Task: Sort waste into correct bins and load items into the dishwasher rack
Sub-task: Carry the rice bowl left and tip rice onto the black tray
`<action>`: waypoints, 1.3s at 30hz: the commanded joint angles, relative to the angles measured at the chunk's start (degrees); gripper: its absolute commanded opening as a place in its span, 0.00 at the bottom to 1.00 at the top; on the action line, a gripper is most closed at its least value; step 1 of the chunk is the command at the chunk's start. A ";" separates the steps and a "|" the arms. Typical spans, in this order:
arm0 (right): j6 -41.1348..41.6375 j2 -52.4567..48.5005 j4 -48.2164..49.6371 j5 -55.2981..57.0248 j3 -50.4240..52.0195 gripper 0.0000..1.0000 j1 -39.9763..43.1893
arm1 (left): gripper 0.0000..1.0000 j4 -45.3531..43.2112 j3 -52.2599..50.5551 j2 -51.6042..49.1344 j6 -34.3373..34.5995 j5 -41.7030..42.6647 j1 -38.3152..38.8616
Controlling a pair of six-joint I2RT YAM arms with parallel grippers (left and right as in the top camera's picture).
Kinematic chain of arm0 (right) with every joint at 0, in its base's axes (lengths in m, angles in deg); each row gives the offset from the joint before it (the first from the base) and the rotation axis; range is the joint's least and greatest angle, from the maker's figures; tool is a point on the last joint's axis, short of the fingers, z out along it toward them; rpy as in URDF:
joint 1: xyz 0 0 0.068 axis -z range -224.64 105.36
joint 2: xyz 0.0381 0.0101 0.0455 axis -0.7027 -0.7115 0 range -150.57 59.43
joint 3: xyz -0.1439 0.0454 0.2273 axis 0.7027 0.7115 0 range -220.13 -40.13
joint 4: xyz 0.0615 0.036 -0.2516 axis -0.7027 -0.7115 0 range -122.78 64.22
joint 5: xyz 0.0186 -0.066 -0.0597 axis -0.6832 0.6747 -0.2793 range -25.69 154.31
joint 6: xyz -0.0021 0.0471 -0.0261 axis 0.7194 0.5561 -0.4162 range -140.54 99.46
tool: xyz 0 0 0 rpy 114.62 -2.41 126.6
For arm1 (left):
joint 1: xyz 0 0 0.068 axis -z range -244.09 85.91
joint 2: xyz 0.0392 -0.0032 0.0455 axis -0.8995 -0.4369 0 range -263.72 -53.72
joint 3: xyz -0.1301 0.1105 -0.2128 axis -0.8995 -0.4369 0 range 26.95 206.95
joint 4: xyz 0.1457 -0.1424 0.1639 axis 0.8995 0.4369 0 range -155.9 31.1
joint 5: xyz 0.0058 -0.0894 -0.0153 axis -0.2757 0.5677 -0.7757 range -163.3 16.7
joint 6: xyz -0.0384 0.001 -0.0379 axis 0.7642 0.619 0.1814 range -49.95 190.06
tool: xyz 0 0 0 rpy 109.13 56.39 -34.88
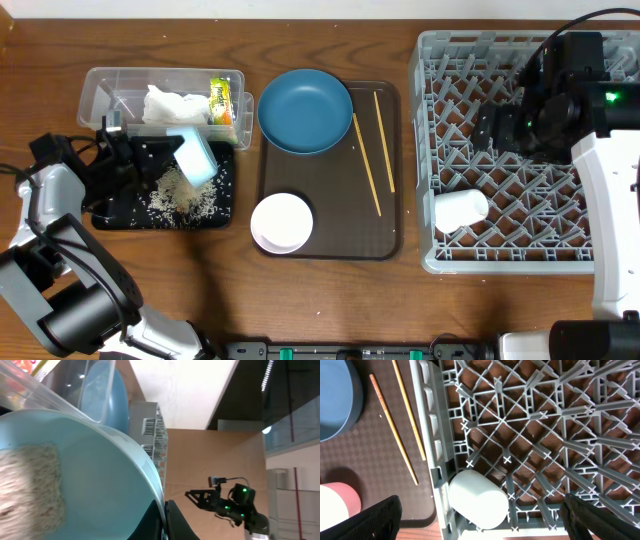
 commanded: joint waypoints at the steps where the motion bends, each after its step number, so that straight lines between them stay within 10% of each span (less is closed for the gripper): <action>1: -1.14 1.22 -0.11 -0.02 -0.72 0.99 0.46 | 0.06 0.24 -0.22 -0.35 -1.20 3.69 -0.72; 39: -1.77 1.22 -0.46 0.00 -0.68 0.99 0.46 | 0.06 6.62 -0.20 -0.31 5.07 3.54 -2.38</action>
